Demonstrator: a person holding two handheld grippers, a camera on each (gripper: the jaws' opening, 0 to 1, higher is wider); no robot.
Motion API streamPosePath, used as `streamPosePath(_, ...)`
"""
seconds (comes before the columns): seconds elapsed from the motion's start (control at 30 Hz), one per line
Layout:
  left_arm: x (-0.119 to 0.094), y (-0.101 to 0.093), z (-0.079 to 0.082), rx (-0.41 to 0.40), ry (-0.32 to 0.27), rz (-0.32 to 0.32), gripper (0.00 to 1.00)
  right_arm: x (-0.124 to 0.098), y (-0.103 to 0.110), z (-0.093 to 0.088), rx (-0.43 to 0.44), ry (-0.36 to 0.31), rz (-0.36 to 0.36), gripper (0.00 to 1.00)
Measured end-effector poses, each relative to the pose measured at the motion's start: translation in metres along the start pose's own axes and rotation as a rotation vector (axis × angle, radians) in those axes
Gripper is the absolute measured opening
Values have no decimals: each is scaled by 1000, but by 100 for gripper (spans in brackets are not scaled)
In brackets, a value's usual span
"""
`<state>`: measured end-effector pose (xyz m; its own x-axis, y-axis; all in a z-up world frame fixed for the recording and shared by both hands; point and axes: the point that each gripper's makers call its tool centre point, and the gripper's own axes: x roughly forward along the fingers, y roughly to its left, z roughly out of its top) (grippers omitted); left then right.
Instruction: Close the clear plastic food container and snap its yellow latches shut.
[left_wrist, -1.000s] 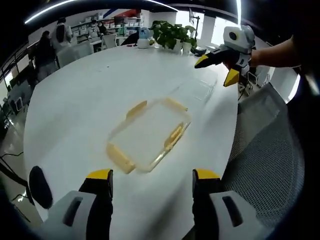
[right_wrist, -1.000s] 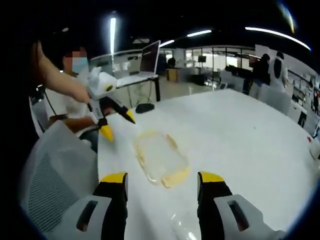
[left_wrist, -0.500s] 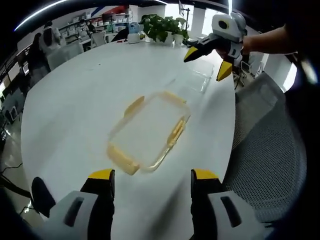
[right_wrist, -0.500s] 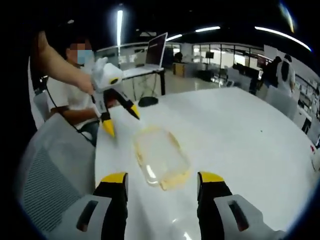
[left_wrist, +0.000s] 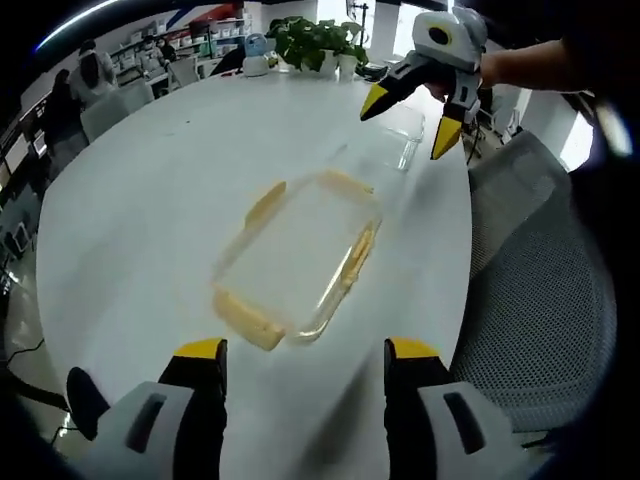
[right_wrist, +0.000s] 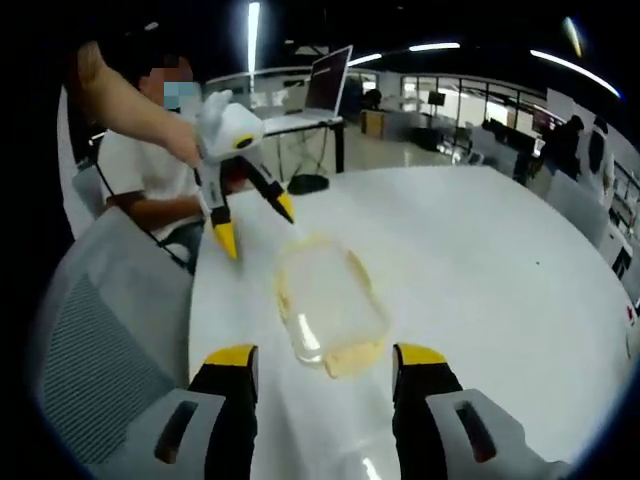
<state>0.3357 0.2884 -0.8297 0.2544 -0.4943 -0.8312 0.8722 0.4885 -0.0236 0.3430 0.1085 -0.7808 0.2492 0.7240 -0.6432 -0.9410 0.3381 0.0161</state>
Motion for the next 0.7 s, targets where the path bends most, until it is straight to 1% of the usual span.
streamPosePath(0.23,3,4,-6,33,28,-22,63,5,2,-5,-30,47,10,53)
streamPosePath(0.37,4,3,-5,53,31,-40,63,9,1,-11,-31,78,21,53)
streamPosePath(0.57,8,6,-4,98,47,-50,63,13,0,-9,-41,87,30,53)
streamPosePath(0.7,11,9,-5,128,69,-61,63,18,-4,-9,-50,106,38,53)
